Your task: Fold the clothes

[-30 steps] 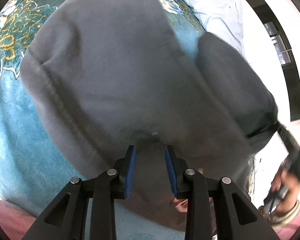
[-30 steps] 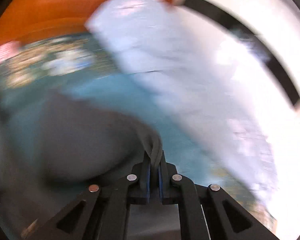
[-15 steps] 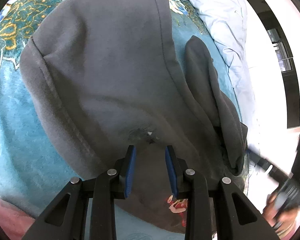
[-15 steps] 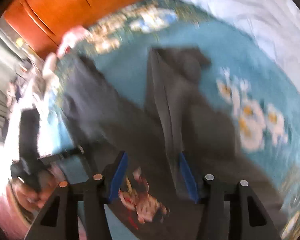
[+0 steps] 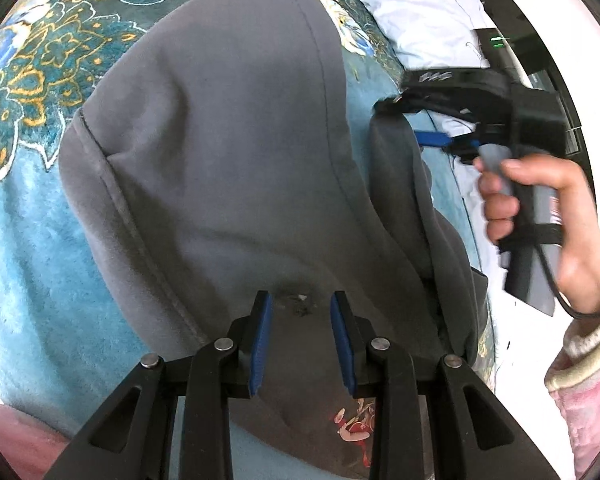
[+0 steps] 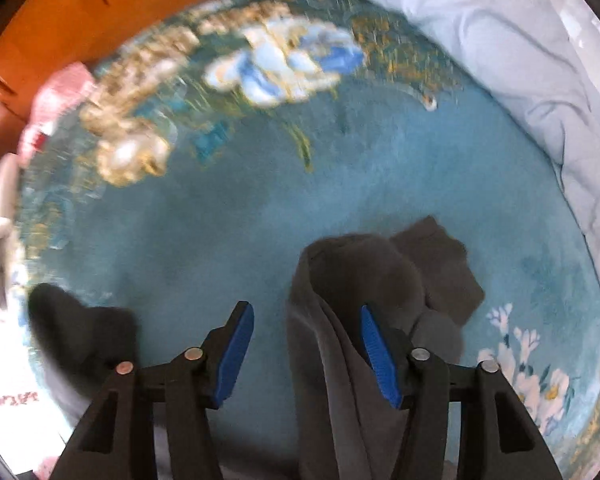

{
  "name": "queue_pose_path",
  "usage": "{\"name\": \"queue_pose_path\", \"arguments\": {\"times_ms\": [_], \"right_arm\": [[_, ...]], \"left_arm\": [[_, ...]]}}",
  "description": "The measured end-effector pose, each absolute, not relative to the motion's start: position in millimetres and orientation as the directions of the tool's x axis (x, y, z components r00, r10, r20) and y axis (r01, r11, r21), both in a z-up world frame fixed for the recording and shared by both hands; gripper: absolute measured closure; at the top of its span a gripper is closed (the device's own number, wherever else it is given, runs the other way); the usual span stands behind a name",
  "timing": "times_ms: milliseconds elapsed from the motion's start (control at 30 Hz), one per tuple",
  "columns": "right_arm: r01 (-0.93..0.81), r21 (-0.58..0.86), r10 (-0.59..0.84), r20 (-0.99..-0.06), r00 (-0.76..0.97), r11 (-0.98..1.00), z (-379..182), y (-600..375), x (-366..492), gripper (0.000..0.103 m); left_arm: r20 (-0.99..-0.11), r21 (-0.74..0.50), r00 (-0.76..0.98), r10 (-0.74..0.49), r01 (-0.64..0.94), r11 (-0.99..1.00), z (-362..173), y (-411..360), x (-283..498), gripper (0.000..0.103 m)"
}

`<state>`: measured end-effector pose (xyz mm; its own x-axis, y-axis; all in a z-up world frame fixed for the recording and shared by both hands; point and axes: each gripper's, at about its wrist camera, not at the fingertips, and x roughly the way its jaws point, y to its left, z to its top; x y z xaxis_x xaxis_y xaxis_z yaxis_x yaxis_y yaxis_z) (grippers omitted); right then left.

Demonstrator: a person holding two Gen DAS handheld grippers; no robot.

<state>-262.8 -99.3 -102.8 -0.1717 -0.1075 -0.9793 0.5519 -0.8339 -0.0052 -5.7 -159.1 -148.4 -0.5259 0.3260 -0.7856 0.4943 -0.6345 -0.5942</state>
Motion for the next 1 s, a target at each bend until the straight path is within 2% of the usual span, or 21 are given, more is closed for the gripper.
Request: {"name": "queue_pose_path", "arguments": {"times_ms": [33, 67, 200, 267, 333, 500, 567, 633, 700, 733, 833, 1000], "right_arm": [[0.541, -0.027, -0.072, -0.984, -0.162, -0.841, -110.3, -97.9, -263.7, 0.092], [0.528, -0.045, -0.042, -0.987, -0.152, -0.848, -116.8, -95.4, -264.6, 0.098], [0.403, -0.006, -0.066, -0.984, -0.165, -0.915, -100.8, -51.0, -274.7, 0.098], [0.284, -0.01, -0.063, -0.967, -0.246, -0.959, -70.9, -14.3, -290.2, 0.098], [0.195, -0.062, -0.021, -0.918, -0.395, -0.979, -27.6, 11.9, -299.9, 0.098], [0.197, -0.252, 0.036, -0.697, -0.717, -0.947, 66.8, -4.3, -294.1, 0.098], [0.243, -0.28, 0.016, -0.685, -0.729, -0.928, 59.7, -31.9, -286.2, 0.098], [0.318, -0.317, -0.007, -0.698, -0.716, -0.893, 40.6, -59.6, -276.4, 0.094], [0.476, -0.373, -0.012, -0.778, -0.629, -0.796, -9.4, -99.2, -262.4, 0.094], [0.541, -0.387, 0.006, -0.817, -0.576, -0.747, -37.0, -114.4, -253.2, 0.089], [0.643, -0.298, -0.018, -0.899, -0.437, -0.706, -87.2, -131.7, -226.7, 0.062], [0.641, -0.165, -0.171, -0.887, -0.428, -0.75, -66.2, -105.3, -213.0, 0.049]], "left_arm": [[-0.784, -0.596, -0.526, 0.329, 0.493, -0.633, -148.7, -158.9, -7.0, 0.072], [-0.783, -0.599, -0.526, 0.333, 0.492, -0.632, -149.2, -158.5, -8.4, 0.072], [-0.772, -0.617, -0.523, 0.361, 0.478, -0.625, -152.8, -170.6, -8.7, 0.072], [-0.764, -0.627, -0.525, 0.374, 0.47, -0.621, -155.8, -176.0, -17.5, 0.072], [-0.755, -0.64, -0.529, 0.388, 0.463, -0.613, -154.5, -190.5, 4.6, 0.072], [-0.742, -0.658, -0.531, 0.41, 0.459, -0.596, -157.7, -194.7, 7.2, 0.072], [-0.742, -0.659, -0.531, 0.409, 0.463, -0.593, -159.9, -196.1, 5.7, 0.072], [-0.743, -0.658, -0.531, 0.407, 0.471, -0.588, -159.2, -195.7, 8.0, 0.072], [-0.745, -0.658, -0.528, 0.408, 0.48, -0.58, -160.7, -192.8, 11.3, 0.072], [-0.746, -0.657, -0.526, 0.408, 0.484, -0.578, -161.1, -191.0, 13.1, 0.072], [-0.748, -0.656, -0.522, 0.409, 0.489, -0.575, -161.6, -189.0, 16.2, 0.072], [-0.741, -0.662, -0.524, 0.42, 0.463, -0.59, -159.0, -185.9, 14.0, 0.072]]}}
